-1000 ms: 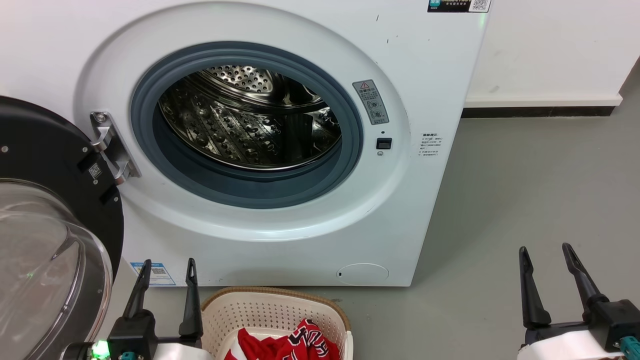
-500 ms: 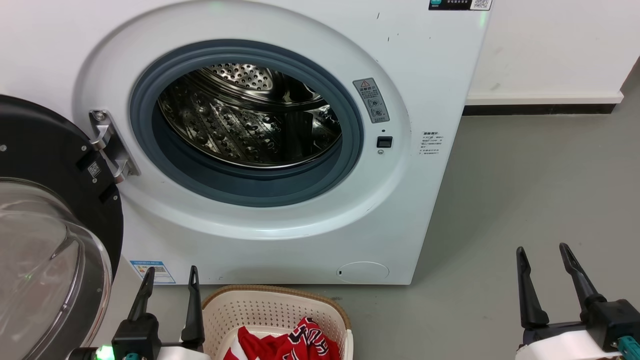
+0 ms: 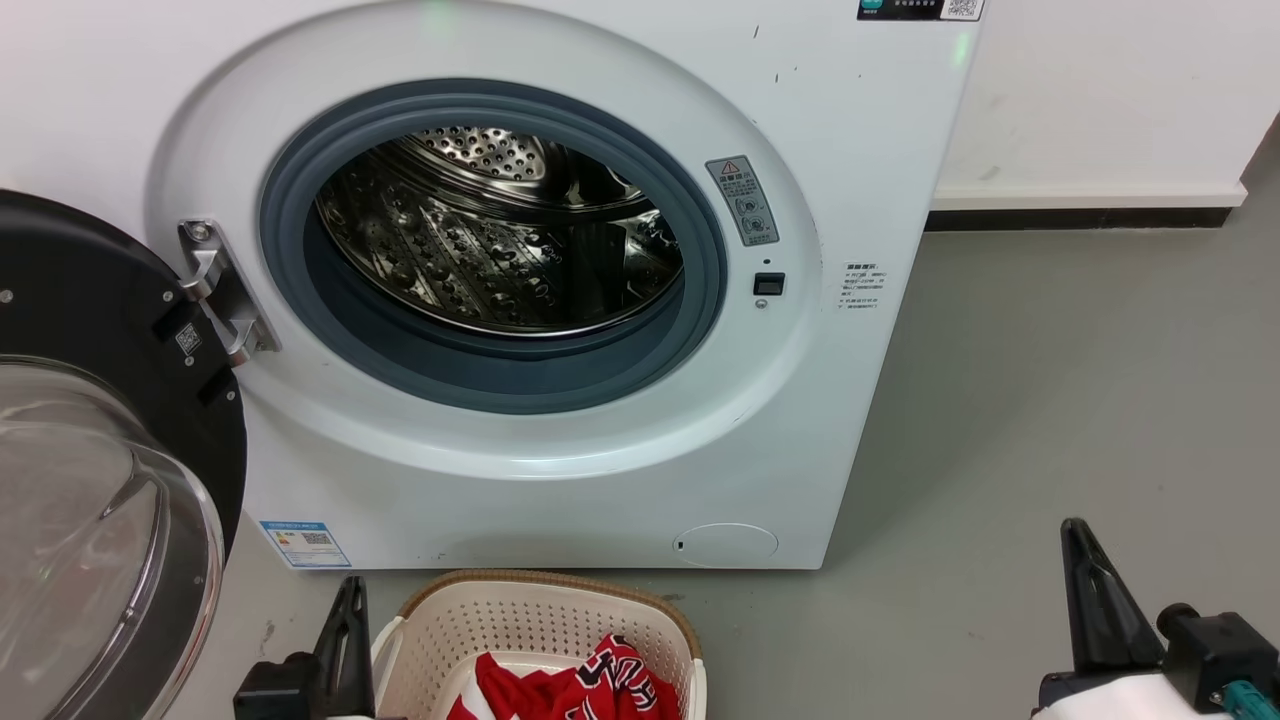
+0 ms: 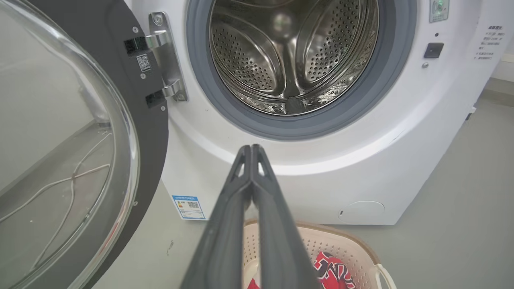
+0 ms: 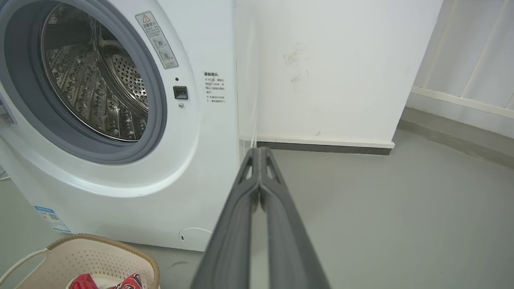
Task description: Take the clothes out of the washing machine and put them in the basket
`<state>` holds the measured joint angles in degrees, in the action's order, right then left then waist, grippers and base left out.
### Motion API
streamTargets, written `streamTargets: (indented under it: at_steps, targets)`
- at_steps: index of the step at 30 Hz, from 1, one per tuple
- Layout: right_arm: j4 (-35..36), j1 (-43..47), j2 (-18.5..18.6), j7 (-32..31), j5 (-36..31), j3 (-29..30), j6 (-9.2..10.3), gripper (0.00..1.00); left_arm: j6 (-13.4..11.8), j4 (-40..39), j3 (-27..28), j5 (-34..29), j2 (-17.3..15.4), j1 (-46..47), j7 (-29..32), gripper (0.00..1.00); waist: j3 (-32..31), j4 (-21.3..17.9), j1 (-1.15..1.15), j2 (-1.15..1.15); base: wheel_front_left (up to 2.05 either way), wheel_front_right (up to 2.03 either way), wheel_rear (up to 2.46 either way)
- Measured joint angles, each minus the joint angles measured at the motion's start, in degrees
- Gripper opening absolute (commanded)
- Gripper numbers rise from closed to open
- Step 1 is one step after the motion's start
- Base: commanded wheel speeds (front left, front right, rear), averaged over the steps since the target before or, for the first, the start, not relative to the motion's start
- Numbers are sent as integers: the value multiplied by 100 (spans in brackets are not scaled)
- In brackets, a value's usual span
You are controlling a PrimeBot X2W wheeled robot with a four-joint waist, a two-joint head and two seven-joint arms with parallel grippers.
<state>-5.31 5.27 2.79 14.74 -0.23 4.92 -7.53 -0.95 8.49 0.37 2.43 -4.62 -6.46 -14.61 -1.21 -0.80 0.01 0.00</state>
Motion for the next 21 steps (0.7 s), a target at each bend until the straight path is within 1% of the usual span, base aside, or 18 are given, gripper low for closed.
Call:
streamTargets:
  at_steps: [21]
  targets:
    - [-235, -189, -9, -550, 2396, 32, 1, 0, 202, 172, 156, 2330, 49, 235, 558, 0, 23, 13, 0, 0, 0, 0, 0]
